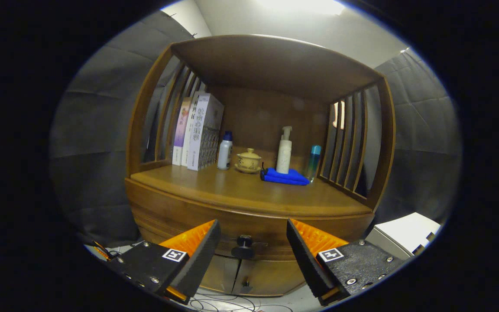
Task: Pull open the drawer, take out the items inside it, and place them on the countertop above the cabinet.
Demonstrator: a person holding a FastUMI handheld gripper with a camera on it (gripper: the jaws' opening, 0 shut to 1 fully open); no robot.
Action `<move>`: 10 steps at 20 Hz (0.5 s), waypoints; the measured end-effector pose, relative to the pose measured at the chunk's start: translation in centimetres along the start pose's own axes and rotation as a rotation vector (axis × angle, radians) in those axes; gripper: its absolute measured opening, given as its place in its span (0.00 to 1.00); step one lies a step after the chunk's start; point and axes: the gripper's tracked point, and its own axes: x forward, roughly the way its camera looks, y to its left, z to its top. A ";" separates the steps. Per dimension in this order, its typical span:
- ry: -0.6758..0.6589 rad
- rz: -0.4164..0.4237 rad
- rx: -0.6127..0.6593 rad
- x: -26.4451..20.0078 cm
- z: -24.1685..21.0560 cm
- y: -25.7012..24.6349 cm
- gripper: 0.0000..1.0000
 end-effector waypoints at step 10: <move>0.105 0.026 -0.003 4.1 -7.5 2.3 0.88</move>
